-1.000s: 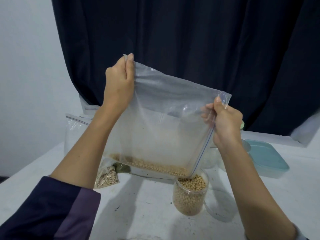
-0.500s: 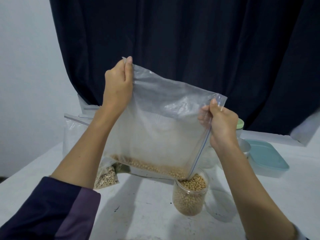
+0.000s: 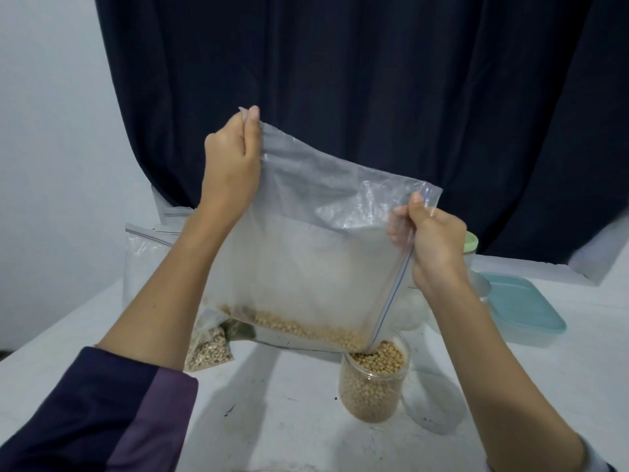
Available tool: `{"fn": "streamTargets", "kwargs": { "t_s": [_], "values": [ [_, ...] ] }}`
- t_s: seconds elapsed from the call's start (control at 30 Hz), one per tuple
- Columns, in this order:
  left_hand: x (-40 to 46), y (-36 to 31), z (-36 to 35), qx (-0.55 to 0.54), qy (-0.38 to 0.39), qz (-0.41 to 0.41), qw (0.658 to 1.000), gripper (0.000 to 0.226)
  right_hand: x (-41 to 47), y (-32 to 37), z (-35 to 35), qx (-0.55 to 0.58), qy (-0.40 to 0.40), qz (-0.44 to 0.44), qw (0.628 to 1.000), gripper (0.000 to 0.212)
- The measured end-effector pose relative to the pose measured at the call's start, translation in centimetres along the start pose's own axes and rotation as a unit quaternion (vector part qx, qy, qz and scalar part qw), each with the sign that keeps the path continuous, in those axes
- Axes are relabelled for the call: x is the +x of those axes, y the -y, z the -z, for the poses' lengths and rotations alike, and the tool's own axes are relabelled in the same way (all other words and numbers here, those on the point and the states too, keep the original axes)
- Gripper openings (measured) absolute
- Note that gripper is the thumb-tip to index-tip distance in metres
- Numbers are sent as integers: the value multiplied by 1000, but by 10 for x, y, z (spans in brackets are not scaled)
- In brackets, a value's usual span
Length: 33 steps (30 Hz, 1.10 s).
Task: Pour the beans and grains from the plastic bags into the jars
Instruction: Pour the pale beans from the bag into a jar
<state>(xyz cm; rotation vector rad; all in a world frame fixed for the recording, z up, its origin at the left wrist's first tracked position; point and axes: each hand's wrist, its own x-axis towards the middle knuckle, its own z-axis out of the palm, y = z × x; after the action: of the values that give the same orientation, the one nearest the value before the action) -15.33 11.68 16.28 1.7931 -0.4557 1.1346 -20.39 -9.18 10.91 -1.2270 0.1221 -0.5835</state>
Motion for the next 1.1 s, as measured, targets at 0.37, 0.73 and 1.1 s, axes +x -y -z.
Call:
{"fn": "streamTargets", "kwargs": {
  "t_s": [0.37,0.73,1.1],
  "values": [
    [-2,-4,0,8,3,-8,1000,46,2,2,4,2,-21,3,1000,34],
    [-3,-3,-4,7,4,-1,1000,46,2,-2,3,9,-18,-4,1000,34],
    [-2,-4,-7,3,7,1,1000,46,6,-7,6,8,-19,-13,1000,33]
  ]
}}
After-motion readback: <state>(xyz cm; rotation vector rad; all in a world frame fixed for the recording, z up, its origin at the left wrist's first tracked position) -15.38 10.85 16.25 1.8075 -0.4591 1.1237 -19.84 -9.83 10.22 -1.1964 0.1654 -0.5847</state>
